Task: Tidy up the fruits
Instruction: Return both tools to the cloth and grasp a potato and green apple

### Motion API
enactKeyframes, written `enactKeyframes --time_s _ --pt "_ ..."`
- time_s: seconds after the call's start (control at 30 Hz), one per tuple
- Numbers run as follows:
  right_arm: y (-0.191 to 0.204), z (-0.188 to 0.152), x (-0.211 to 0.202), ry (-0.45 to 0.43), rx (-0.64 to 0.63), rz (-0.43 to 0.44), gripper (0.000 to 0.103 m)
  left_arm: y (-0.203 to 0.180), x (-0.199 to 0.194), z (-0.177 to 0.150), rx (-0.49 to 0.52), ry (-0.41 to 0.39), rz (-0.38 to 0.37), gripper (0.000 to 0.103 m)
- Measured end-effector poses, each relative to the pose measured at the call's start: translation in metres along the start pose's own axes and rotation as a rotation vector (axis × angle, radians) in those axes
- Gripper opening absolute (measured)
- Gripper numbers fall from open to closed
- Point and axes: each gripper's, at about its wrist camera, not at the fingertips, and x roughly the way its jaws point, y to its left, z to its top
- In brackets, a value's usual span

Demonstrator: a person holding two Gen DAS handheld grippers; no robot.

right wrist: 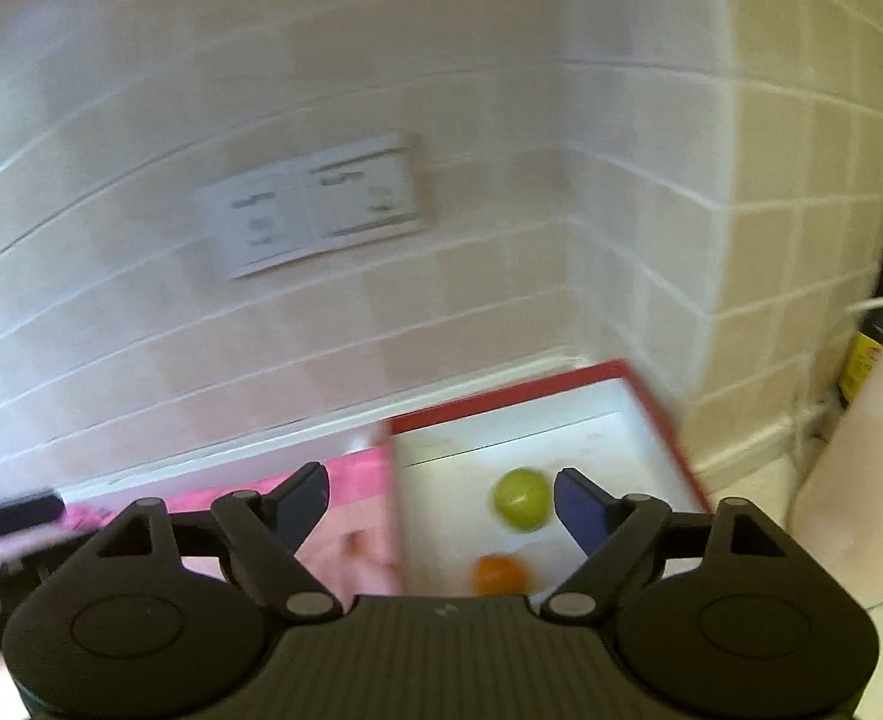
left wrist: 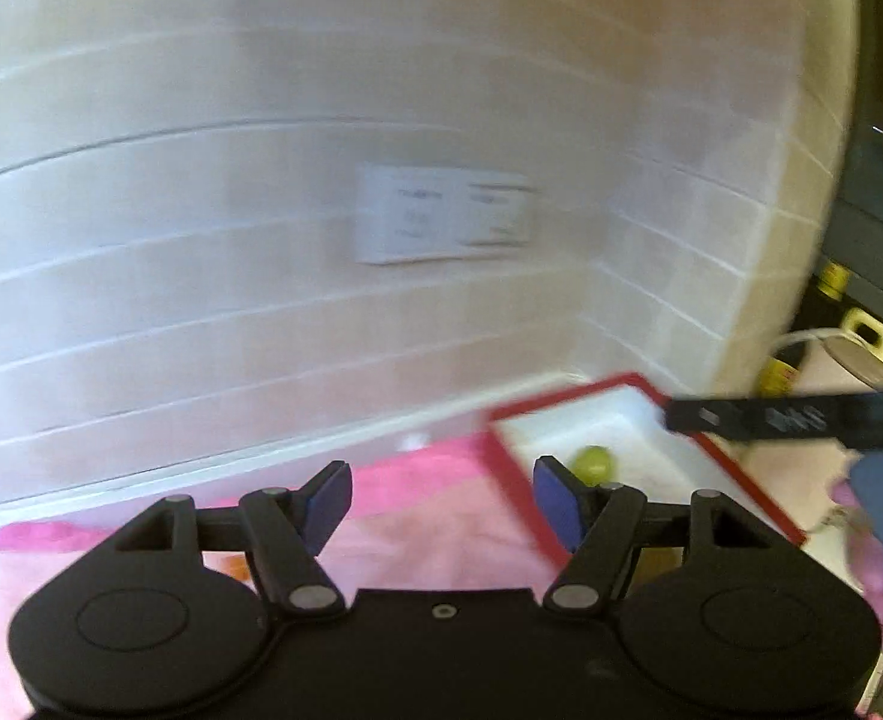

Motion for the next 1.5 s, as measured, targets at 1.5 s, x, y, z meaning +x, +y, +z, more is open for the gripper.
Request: enactKeyframes --time_s 1.5 --pt "0.264 -0.207 0.083 0.547 -0.331 0.378 0.067 0.199 0.019 -0.177 -0.256 0.311 0.224 0.056"
